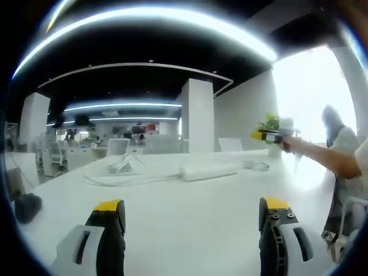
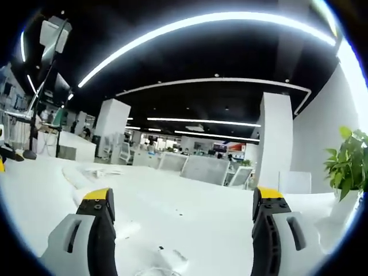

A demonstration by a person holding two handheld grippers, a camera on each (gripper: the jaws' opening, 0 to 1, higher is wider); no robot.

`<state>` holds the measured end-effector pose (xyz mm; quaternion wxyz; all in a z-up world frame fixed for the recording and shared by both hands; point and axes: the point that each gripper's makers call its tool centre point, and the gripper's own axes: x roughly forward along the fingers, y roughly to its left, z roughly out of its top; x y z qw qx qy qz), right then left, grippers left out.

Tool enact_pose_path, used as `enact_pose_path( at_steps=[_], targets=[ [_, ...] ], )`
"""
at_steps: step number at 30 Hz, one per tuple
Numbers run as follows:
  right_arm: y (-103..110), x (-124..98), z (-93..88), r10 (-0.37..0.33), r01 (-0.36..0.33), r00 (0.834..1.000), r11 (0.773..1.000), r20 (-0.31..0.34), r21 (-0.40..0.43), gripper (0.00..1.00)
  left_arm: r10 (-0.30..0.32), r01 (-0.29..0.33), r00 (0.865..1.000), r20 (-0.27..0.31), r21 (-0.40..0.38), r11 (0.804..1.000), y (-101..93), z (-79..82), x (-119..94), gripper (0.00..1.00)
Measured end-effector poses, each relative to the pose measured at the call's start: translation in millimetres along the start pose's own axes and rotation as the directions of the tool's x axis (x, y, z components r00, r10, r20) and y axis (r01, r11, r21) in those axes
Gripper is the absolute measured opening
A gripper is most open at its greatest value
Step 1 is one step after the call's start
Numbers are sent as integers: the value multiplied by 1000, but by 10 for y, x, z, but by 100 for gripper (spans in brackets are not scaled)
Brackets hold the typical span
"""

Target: Straighten the power strip on the desk, plug the charger into it

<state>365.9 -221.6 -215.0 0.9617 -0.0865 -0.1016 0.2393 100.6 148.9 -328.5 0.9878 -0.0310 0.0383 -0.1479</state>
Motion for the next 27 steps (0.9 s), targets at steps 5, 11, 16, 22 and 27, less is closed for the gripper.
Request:
enact_pose_path(
  at_steps=[5,11,16,22,27],
  targets=[
    [-26,21,-65,-7,7,1000,1000,-11,14,100,0,0,1000,0,0,1000,-2,5,-2,99],
    [-59,41,-118,-13,13,1000,1000,-17,20,100,-1,1,1000,2,1,1000,-6,16,1,99],
    [-99,86,-153,-10,10,1000,999,-10,38,100,-1,1,1000,2,2,1000,0,24,0,99],
    [-129,135,-208,8,-8,1000,998,0,55,100,-1,1,1000,1,0,1000,8,21,-1,99],
    [-109,159,-226,47,-48,999,997,17,65,100,-1,1,1000,2,0,1000,8,24,2,99]
  ],
)
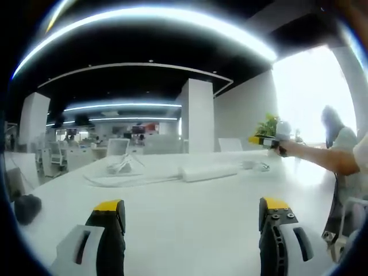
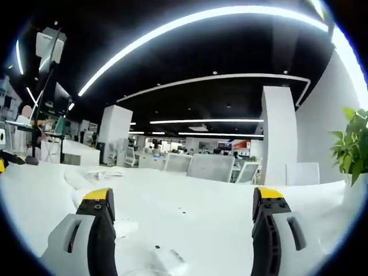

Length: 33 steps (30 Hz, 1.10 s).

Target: Straighten the power strip on the desk, plug the charger into it

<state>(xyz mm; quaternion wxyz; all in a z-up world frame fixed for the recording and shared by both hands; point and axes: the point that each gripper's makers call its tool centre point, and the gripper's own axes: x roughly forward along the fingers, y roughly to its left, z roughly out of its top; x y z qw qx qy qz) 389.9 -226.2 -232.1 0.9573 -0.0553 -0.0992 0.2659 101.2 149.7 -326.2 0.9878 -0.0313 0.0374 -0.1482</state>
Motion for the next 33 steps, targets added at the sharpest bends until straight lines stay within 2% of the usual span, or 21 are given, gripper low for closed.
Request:
enact_pose_path(
  at_steps=[4,23,33],
  targets=[
    [41,3,20,36,-36,999,999,38,9,100,1,-1,1000,0,0,1000,2,2,3,99],
    [91,35,-59,157,-160,985,987,63,31,100,7,-7,1000,-3,-1,1000,30,-10,-2,99],
    [24,76,-89,176,-180,982,982,71,52,100,7,-7,1000,-5,1,1000,30,-10,2,99]
  ],
)
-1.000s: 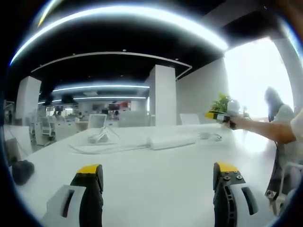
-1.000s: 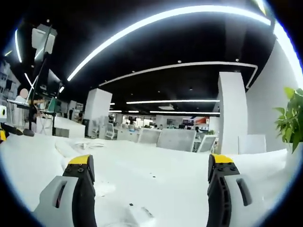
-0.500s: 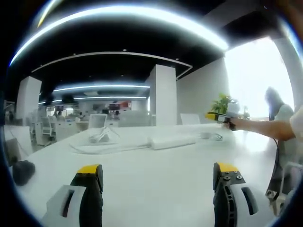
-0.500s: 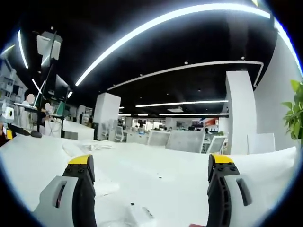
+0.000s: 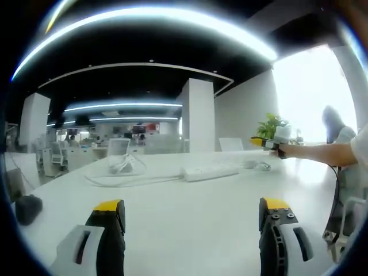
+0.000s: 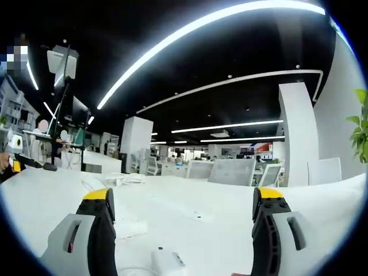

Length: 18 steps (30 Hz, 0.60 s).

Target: Straighten the power strip on the desk, plug the charger into it

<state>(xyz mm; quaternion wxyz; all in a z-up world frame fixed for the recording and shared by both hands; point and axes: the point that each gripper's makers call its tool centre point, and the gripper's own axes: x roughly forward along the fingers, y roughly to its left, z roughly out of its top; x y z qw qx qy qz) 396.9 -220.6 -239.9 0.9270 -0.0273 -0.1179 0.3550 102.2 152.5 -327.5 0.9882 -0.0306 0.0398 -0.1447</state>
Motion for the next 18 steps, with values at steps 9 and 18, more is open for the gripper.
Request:
enact_pose_path(
  at_steps=[9,18],
  targets=[
    [62,4,-97,46,-46,998,999,-39,4,99,2,-2,1000,-3,-1,1000,9,-19,1,99],
    [63,12,-212,63,-65,993,998,-98,-17,96,3,-3,1000,-7,-4,1000,18,-36,1,99]
  ],
)
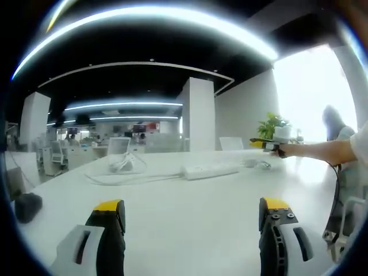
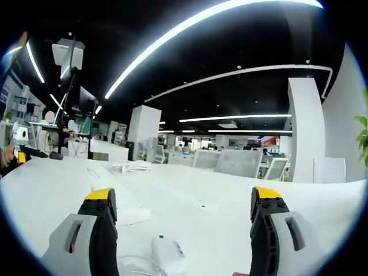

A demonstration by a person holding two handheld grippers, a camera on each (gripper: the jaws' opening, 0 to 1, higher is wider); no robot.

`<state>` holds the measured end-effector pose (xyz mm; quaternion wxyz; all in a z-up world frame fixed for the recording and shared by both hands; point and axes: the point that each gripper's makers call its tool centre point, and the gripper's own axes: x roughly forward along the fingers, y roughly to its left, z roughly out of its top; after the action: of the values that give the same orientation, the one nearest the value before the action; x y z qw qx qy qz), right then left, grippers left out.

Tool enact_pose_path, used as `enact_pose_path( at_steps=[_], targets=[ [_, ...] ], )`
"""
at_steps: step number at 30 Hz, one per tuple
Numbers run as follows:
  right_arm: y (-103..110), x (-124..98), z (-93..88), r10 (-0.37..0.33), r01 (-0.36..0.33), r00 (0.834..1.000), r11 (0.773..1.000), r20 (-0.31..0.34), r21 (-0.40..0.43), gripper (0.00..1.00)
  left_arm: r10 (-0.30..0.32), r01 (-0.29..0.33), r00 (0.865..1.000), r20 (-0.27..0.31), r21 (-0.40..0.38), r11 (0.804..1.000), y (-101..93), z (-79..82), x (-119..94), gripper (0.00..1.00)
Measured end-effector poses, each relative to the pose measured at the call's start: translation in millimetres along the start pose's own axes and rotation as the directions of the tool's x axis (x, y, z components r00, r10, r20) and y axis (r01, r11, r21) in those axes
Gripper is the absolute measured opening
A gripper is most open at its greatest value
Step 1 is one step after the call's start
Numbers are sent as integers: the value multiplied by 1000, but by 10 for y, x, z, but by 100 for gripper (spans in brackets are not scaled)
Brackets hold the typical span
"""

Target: Straighten the power strip on the desk, plug the charger into it

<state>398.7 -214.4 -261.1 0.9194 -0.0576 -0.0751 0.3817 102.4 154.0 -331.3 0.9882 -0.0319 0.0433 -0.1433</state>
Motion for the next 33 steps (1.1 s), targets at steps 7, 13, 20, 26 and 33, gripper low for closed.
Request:
enact_pose_path(
  at_steps=[7,13,20,26,33],
  targets=[
    [41,-6,-111,14,-14,999,1000,-39,-2,93,3,-3,1000,-4,-1,1000,15,-14,-4,99],
    [70,-11,-205,24,-23,997,1000,-76,4,90,5,-5,1000,-3,-2,1000,24,-12,-9,99],
    [187,8,-400,66,-75,982,996,-174,-45,88,0,0,1000,-7,-5,1000,16,-19,2,99],
    [243,17,-483,90,-106,971,992,-221,-62,87,-5,5,1000,-6,-4,1000,3,-9,10,99],
    [223,14,-516,95,-109,965,993,-242,-42,86,-6,6,1000,-5,-4,1000,3,1,4,99]
  ],
)
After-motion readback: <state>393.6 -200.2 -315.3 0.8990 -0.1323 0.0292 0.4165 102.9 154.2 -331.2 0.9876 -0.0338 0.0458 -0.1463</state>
